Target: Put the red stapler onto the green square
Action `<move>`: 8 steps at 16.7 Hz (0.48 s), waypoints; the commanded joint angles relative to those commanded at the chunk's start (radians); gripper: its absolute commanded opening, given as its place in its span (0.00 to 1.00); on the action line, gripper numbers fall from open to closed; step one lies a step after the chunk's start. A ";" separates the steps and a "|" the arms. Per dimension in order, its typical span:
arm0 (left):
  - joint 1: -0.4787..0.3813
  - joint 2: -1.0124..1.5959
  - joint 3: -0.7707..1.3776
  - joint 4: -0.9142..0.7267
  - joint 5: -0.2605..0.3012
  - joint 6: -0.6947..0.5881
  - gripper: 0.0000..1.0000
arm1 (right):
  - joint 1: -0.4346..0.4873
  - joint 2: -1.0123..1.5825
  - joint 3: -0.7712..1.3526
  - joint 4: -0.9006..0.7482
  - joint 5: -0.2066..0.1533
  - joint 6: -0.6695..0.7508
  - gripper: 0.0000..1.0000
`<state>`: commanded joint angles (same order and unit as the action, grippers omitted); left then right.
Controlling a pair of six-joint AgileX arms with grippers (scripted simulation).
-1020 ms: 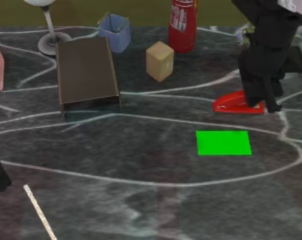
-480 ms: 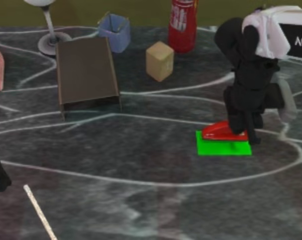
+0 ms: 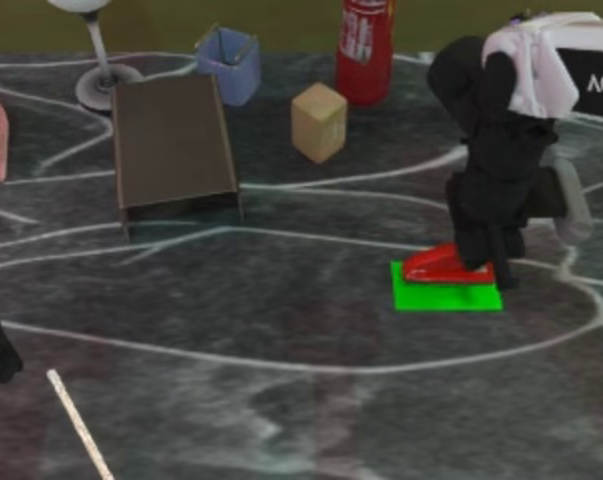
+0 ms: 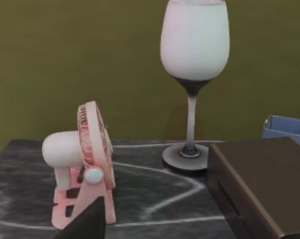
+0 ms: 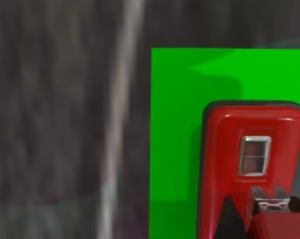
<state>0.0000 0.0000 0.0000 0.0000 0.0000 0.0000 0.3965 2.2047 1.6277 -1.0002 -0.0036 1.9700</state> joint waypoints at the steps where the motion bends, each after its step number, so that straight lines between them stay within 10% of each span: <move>1: 0.000 0.000 0.000 0.000 0.000 0.000 1.00 | 0.000 0.000 0.000 0.000 0.000 0.000 0.45; 8: 0.000 0.000 0.000 0.000 0.000 0.000 1.00 | 0.000 0.000 0.000 0.000 0.000 0.000 0.98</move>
<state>0.0000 0.0000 0.0000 0.0000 0.0000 0.0000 0.3965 2.2047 1.6277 -1.0002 -0.0036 1.9700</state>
